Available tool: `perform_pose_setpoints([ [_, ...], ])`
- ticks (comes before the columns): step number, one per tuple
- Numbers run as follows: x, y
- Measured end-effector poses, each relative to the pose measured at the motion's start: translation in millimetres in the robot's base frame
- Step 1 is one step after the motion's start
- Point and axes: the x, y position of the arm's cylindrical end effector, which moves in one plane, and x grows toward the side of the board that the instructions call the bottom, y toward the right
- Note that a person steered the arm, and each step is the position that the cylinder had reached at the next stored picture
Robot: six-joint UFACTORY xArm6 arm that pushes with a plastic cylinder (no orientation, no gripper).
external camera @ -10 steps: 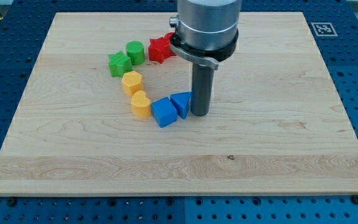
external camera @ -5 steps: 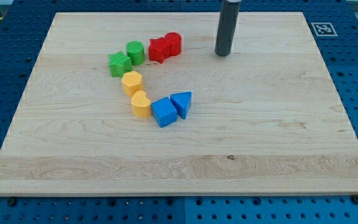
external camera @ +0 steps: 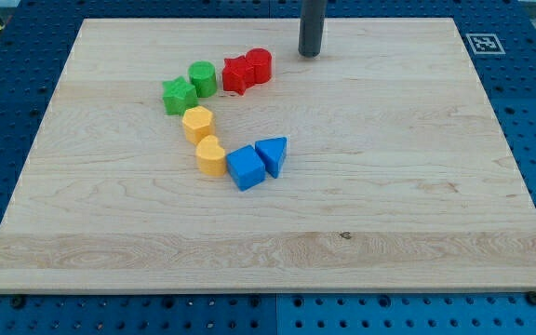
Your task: Point your arm below the red star
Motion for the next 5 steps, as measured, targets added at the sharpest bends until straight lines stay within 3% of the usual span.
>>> perform_pose_setpoints([
  [3, 2, -29],
  [5, 38, -20],
])
